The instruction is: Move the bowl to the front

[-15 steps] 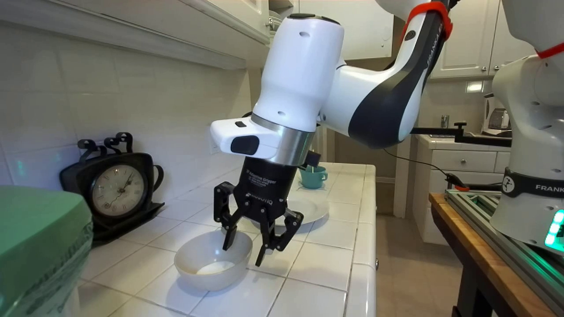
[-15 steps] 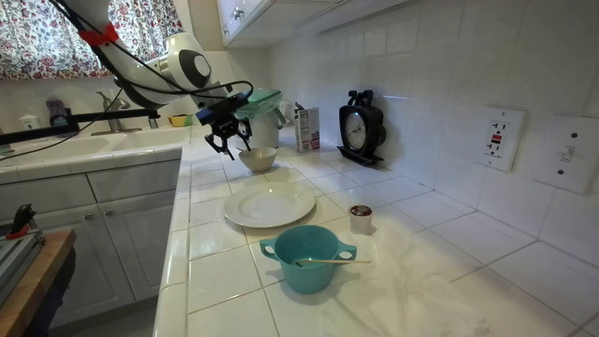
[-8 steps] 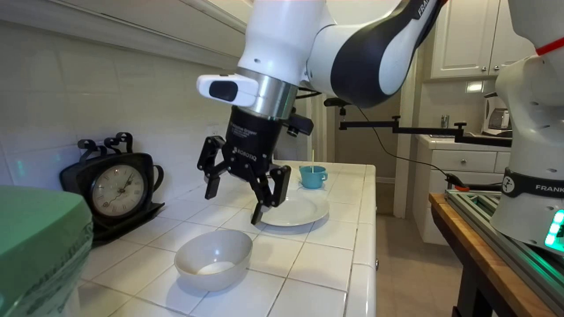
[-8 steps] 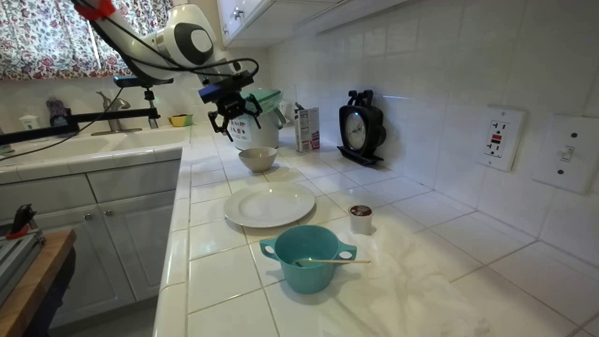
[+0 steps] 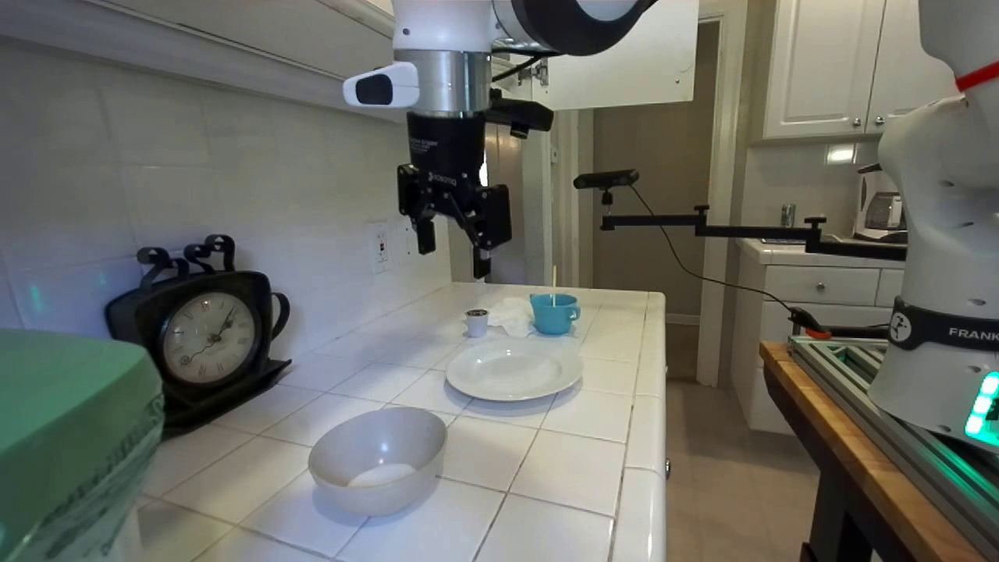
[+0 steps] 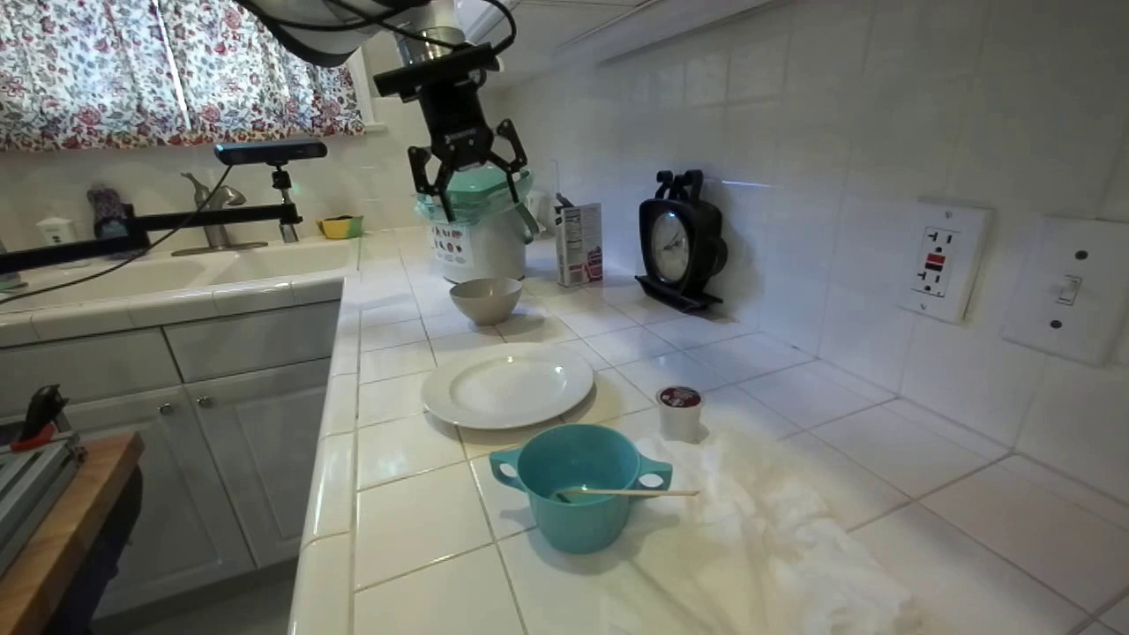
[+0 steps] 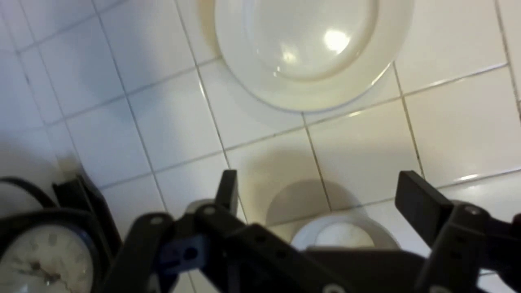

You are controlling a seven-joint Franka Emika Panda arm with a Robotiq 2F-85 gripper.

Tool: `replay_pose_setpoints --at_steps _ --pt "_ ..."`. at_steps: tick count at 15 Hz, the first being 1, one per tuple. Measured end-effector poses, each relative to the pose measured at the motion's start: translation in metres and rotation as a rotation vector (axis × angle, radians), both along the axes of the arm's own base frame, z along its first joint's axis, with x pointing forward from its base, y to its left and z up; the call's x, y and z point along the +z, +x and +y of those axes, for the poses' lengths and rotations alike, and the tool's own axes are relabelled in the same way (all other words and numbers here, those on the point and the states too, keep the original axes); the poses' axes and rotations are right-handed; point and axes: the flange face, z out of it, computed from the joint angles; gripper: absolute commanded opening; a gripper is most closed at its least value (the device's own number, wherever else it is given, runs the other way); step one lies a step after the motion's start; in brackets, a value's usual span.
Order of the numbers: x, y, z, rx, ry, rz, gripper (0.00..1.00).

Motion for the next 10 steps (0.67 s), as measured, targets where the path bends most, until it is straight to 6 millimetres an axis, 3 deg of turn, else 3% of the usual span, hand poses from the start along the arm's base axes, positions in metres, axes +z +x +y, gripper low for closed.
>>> replay_pose_setpoints --at_steps 5,10 --pt "0.013 -0.001 -0.046 -0.197 -0.104 0.187 1.00" --pt "0.046 -0.012 -0.064 -0.313 -0.071 0.394 1.00"
